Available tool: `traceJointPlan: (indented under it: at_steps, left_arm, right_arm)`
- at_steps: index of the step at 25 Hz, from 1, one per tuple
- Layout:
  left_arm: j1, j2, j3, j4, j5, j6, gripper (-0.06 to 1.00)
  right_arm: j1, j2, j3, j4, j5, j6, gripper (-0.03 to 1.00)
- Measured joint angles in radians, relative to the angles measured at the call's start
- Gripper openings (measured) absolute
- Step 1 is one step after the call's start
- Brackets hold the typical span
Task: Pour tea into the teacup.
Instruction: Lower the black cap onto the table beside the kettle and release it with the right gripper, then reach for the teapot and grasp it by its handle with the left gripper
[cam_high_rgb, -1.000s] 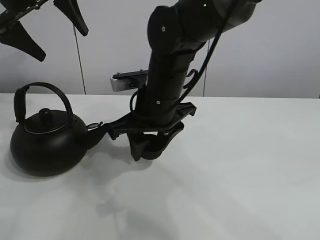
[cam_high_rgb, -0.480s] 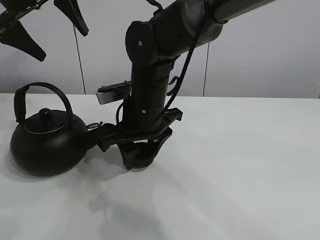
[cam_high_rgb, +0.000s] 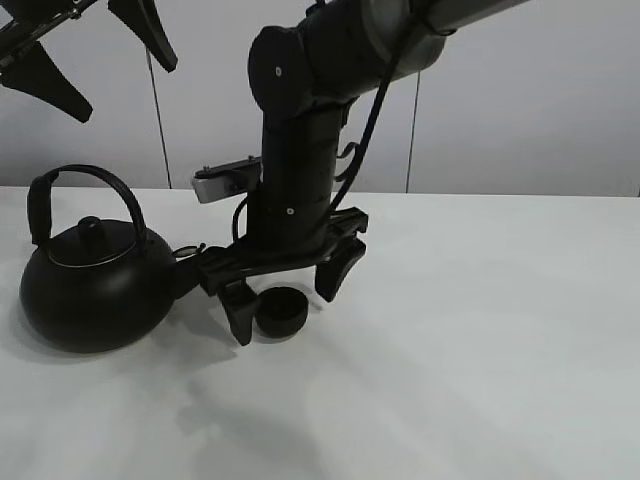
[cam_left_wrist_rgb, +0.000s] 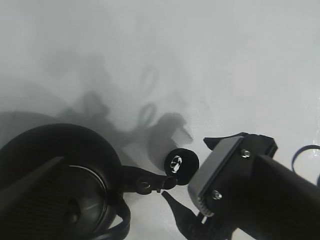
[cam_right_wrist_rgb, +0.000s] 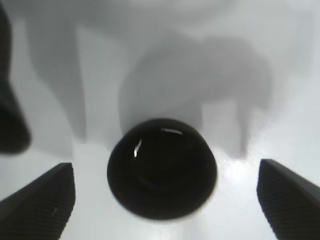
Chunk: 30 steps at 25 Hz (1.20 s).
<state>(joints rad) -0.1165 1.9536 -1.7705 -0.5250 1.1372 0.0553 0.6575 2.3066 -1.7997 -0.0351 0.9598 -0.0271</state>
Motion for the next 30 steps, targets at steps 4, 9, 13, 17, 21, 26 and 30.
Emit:
traceJointPlan:
  at_steps: [4,9,13,17,21,26,30]
  left_arm:
    - [0.0,0.0,0.0,0.0,0.0,0.0,0.69]
    - [0.0,0.0,0.0,0.0,0.0,0.0,0.69]
    - [0.0,0.0,0.0,0.0,-0.001,0.0,0.69]
    - [0.0,0.0,0.0,0.0,-0.002,0.0,0.69]
    - [0.0,0.0,0.0,0.0,-0.012,0.0,0.69]
    - [0.0,0.0,0.0,0.0,-0.029,0.0,0.69]
    - [0.0,0.0,0.0,-0.001,-0.039,0.0,0.69]
  right_arm:
    - [-0.022,-0.071,-0.015,-0.027,0.072,0.0,0.69]
    - [-0.215,-0.161,-0.017,-0.073,0.149,-0.001,0.69]
    - [-0.477,-0.19,-0.017,-0.147,0.234,-0.009,0.69]
    - [-0.689,-0.223,-0.017,-0.095,0.254,-0.041,0.63]
    - [-0.776,-0.342,0.031,-0.008,0.254,-0.075,0.6]
    - [-0.805,-0.701,0.28,0.006,0.257,-0.079,0.59]
    - [-0.804,-1.077,0.502,0.035,0.243,-0.078,0.59]
